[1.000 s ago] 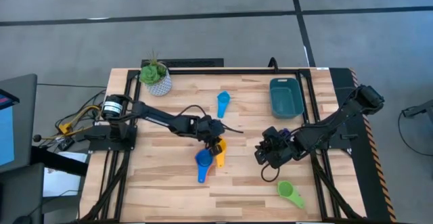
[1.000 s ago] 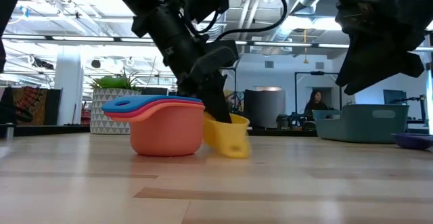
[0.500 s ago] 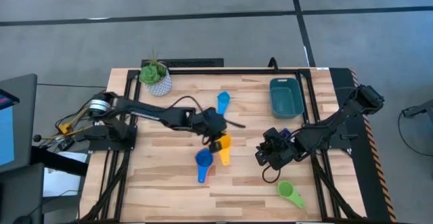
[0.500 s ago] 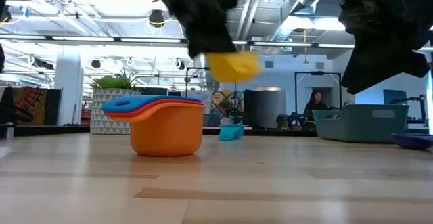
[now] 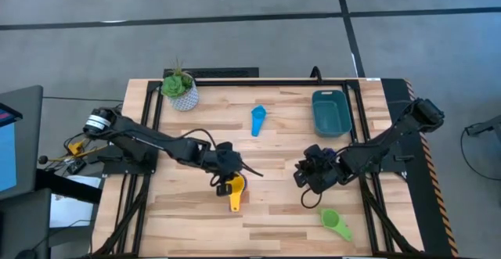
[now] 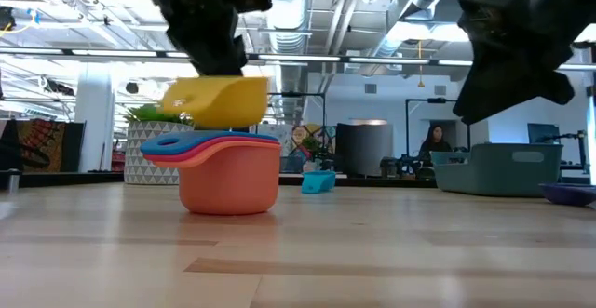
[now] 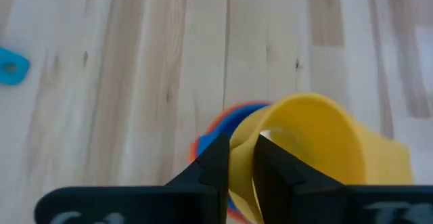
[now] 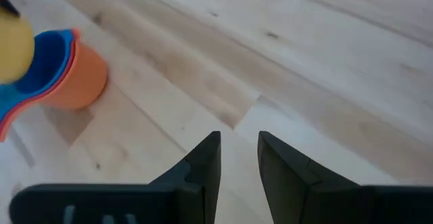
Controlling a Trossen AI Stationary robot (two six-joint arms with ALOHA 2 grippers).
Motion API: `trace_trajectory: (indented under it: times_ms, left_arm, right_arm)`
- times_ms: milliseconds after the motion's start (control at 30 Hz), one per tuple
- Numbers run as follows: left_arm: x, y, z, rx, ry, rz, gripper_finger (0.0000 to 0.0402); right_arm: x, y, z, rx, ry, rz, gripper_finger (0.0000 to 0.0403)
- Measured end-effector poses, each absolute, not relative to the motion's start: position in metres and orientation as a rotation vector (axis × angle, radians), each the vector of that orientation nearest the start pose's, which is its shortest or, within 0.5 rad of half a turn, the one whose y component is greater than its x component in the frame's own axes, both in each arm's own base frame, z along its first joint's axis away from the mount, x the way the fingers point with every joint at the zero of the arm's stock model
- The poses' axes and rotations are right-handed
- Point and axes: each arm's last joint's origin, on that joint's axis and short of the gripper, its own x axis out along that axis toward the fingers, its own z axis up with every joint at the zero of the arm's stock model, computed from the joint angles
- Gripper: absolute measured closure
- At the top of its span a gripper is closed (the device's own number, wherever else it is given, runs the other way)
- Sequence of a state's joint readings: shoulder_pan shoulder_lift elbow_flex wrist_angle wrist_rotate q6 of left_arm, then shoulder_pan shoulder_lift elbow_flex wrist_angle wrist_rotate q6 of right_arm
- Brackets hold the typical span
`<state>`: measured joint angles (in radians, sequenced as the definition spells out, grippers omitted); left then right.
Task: Nest measuring cups in basket
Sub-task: Stack the yellow measuring cup into the blue measuring cup, then stack the green measuring cup into the yellow measuring cup
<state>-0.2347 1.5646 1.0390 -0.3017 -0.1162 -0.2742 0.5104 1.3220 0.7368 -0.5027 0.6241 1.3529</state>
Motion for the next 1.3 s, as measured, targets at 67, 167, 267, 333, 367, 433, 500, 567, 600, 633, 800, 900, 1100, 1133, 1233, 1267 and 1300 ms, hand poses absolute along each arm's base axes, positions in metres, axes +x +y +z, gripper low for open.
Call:
trace_trajectory:
  times_ms: [67, 167, 267, 333, 367, 433, 500, 567, 600, 633, 800, 900, 1100, 1133, 1233, 1267, 1300]
  left_arm:
    - [0.319, -0.073, 0.224, -0.123, 0.817, 0.002, 0.0369]
    - [0.320, -0.073, 0.224, -0.119, 0.813, 0.001, 0.0374]
    - [0.322, -0.073, 0.218, -0.106, 0.836, 0.004, 0.0364]
    - [0.322, -0.073, 0.214, -0.103, 0.855, -0.002, 0.0348]
    - [0.324, -0.073, 0.213, -0.103, 0.850, -0.005, 0.0339]
    - [0.322, -0.073, 0.209, -0.090, 0.885, -0.001, 0.0322]
    - [0.326, -0.074, 0.208, -0.089, 0.860, -0.013, 0.0306]
    - [0.325, -0.074, 0.208, -0.081, 0.865, -0.018, 0.0291]
    - [0.326, -0.074, 0.209, -0.080, 0.855, -0.022, 0.0284]
    - [0.327, -0.074, 0.209, -0.080, 0.850, -0.020, 0.0278]
    - [0.324, -0.070, 0.214, -0.065, 0.835, 0.012, 0.0252]
    - [0.323, -0.069, 0.218, -0.052, 0.817, 0.044, 0.0245]
    - [0.316, -0.065, 0.232, -0.002, 0.762, 0.145, 0.0250]
    - [0.315, -0.066, 0.234, 0.007, 0.749, 0.164, 0.0252]
    - [0.315, -0.074, 0.239, 0.061, 0.687, 0.206, 0.0261]
    - [0.315, -0.077, 0.238, 0.076, 0.658, 0.200, 0.0264]
    - [0.314, -0.080, 0.236, 0.088, 0.635, 0.186, 0.0266]
  right_arm:
    - [0.214, 0.100, 0.193, 0.667, 0.664, -0.644, 0.0280]
    - [0.213, 0.102, 0.193, 0.665, 0.676, -0.629, 0.0280]
    - [0.212, 0.105, 0.193, 0.659, 0.681, -0.617, 0.0280]
    - [0.211, 0.106, 0.193, 0.657, 0.682, -0.612, 0.0280]
    - [0.211, 0.106, 0.193, 0.658, 0.682, -0.612, 0.0280]
    - [0.212, 0.105, 0.193, 0.659, 0.681, -0.615, 0.0280]
    - [0.212, 0.104, 0.193, 0.660, 0.679, -0.617, 0.0279]
    - [0.212, 0.105, 0.194, 0.663, 0.676, -0.613, 0.0279]
    - [0.212, 0.105, 0.194, 0.663, 0.677, -0.613, 0.0280]
    - [0.212, 0.105, 0.194, 0.662, 0.679, -0.611, 0.0280]
    - [0.210, 0.109, 0.193, 0.669, 0.717, -0.582, 0.0279]
    - [0.209, 0.112, 0.192, 0.682, 0.782, -0.532, 0.0279]
    - [0.198, 0.130, 0.194, 0.722, 0.876, -0.452, 0.0285]
    - [0.195, 0.134, 0.196, 0.721, 0.893, -0.452, 0.0285]
    - [0.185, 0.147, 0.203, 0.712, 0.938, -0.449, 0.0287]
    - [0.181, 0.151, 0.205, 0.692, 0.957, -0.442, 0.0287]
    - [0.176, 0.155, 0.206, 0.673, 0.974, -0.434, 0.0288]
